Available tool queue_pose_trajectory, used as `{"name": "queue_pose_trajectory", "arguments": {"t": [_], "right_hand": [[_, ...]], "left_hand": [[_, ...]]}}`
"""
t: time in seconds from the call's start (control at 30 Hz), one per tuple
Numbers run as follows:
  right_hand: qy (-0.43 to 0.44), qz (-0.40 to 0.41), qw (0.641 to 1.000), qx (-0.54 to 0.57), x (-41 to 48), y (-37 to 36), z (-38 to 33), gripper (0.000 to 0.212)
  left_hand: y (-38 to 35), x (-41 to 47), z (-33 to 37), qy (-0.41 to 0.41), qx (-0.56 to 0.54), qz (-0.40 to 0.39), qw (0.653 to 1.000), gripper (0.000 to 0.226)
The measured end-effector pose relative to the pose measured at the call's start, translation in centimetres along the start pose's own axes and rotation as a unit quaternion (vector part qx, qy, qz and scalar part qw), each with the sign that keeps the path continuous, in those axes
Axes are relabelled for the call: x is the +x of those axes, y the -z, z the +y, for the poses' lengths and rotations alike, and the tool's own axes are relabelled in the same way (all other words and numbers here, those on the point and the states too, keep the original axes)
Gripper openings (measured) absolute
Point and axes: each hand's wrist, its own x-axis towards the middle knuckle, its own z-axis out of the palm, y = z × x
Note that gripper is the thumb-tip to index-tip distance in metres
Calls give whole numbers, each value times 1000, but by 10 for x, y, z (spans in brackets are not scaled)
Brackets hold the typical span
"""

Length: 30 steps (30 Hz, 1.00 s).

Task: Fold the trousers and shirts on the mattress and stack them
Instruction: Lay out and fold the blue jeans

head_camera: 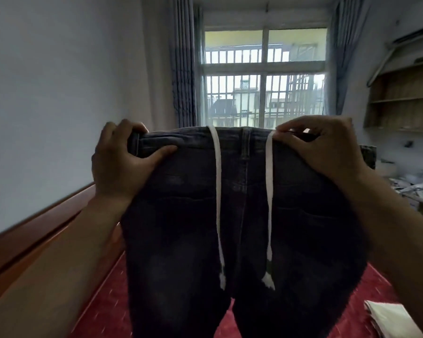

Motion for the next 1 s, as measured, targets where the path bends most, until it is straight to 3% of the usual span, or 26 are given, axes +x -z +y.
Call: {"name": "queue_pose_trajectory", "arguments": {"t": [0.17,0.47,0.8,0.9,1.0], "right_hand": [[-62,-112,991,-38,-48,-37,25,14],[-130,-215,968,-13,-159,-132,111,11],[-260,-364,894,-7,-287,-356,347,11],[-273,-390,879,-35,-311,-448,430,24],[-295,-459,837,-33,-368,-518,477,46]], "left_hand": [[-31,-47,-27,35,2,-92,995,50],[-148,-153,-97,109,19,-200,974,51],[-410,-259,-246,152,118,-345,919,49],[-503,-274,-313,155,173,-361,903,54],[-560,-327,-362,164,258,-433,848,71]]}}
